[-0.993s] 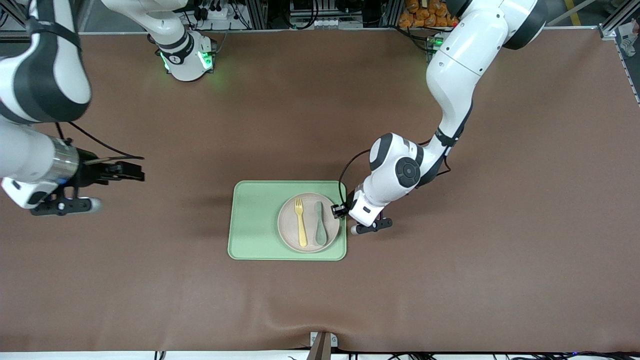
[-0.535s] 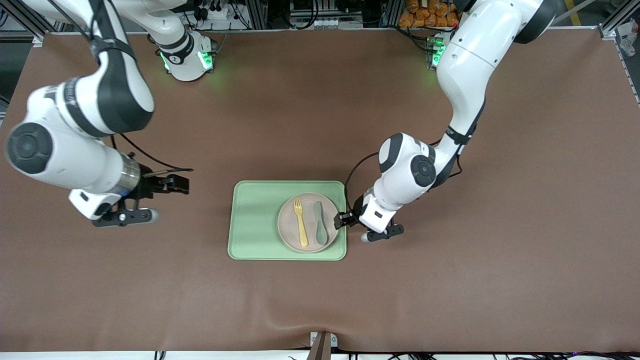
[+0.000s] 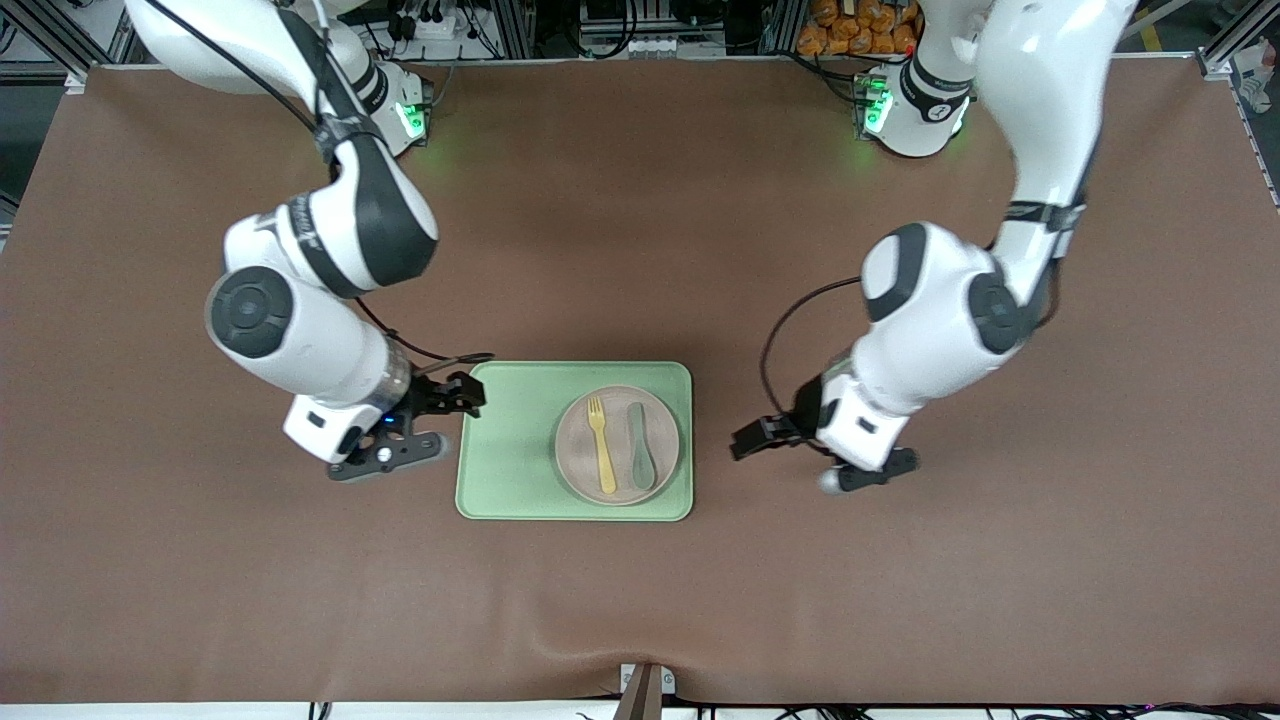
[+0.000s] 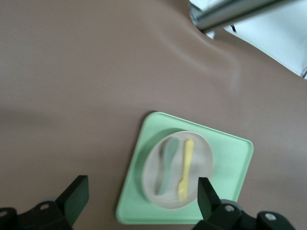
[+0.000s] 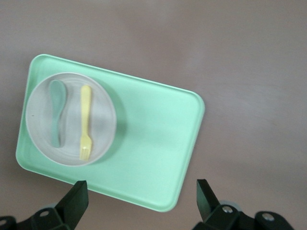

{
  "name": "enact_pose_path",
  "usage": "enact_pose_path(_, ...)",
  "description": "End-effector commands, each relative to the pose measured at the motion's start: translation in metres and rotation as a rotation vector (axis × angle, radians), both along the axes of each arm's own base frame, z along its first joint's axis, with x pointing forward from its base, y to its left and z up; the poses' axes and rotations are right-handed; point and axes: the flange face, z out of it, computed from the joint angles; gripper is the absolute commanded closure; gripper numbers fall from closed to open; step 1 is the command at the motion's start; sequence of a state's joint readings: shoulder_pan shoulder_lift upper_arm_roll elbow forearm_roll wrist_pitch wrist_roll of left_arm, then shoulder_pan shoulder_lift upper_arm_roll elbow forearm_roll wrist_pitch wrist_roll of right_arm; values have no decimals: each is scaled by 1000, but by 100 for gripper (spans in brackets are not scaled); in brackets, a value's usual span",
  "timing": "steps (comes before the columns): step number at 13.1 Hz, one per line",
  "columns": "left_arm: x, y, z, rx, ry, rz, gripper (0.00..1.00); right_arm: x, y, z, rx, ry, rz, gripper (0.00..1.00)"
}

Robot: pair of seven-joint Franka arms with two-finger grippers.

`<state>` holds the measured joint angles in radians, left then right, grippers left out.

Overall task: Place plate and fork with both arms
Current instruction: 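Release the plate with the left gripper while the right gripper reaches the fork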

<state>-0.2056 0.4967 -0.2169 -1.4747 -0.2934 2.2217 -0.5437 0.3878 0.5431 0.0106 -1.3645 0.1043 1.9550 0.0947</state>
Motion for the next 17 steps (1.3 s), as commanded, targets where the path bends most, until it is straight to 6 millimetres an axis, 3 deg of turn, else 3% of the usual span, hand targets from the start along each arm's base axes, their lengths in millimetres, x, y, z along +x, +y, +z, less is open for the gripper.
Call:
enact_pose_path(1,-3,37,52,70,36,-14,0,10,37,-32,10,-43,32,2)
enact_pose_path(2,-4,58,62,88,54,-8,0,11,38,-44,8,-38,34,6)
enact_pose_path(5,-17,106,116,123,25,-29,0,0,71,-75,-1,-35,62,11)
enact_pose_path(7,-25,142,137,170,24,-58,0,-5,89,-94,1,-45,56,19)
enact_pose_path(11,-46,187,165,328,23,-166,0,-16,115,-133,-23,-63,59,28)
enact_pose_path(13,-55,210,172,335,57,-145,0,-22,125,-154,-43,-63,62,28)
enact_pose_path(17,-66,238,179,352,40,-232,0,-22,135,-183,-44,-100,51,32)
